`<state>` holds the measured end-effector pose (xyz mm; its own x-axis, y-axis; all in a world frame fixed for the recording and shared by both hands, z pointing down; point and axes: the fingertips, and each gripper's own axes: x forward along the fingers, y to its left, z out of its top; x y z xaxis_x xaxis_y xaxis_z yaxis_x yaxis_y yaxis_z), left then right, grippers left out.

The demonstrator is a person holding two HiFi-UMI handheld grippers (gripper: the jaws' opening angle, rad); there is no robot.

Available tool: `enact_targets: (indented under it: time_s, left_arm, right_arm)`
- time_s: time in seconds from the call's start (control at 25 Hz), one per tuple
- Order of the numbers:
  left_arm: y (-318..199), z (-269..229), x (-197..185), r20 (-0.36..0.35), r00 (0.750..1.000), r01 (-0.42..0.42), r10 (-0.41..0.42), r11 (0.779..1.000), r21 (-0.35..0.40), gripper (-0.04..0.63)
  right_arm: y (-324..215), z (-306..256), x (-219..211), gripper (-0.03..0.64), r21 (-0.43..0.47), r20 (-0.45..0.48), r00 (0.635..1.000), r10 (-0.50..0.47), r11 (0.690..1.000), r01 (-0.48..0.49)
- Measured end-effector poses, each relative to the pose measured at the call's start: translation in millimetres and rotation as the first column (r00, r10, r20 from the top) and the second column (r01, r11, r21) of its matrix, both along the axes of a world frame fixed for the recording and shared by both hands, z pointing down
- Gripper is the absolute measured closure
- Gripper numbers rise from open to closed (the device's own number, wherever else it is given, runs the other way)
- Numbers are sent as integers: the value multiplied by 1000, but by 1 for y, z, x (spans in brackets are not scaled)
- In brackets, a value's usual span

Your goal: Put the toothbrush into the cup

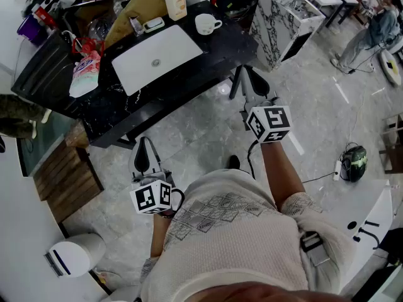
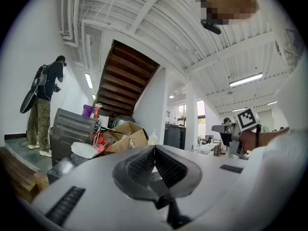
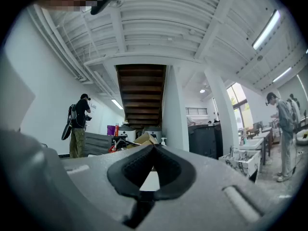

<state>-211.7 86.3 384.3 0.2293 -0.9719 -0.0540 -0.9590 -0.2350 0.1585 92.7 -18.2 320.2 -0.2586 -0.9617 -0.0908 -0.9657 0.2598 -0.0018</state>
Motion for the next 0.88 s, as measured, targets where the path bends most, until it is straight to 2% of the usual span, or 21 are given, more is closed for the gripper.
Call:
enact_targets:
  time_s: [0.56, 0.68, 0.88]
  left_arm:
    - [6, 2, 1, -4, 1000, 2, -2, 1000, -10, 596]
    - [6, 5, -2, -5, 1000, 10, -10, 1000, -19, 595]
    - [4, 6, -8, -3, 1000, 27, -27, 999, -20, 596]
  right_arm:
    - [6, 2, 3, 612, 8, 7, 1000, 13, 1000, -13]
    - [2, 8, 2, 574, -1, 14, 1000, 15, 1000, -15]
    - [-7, 18, -4, 571, -31, 7, 1000, 4, 1000, -3]
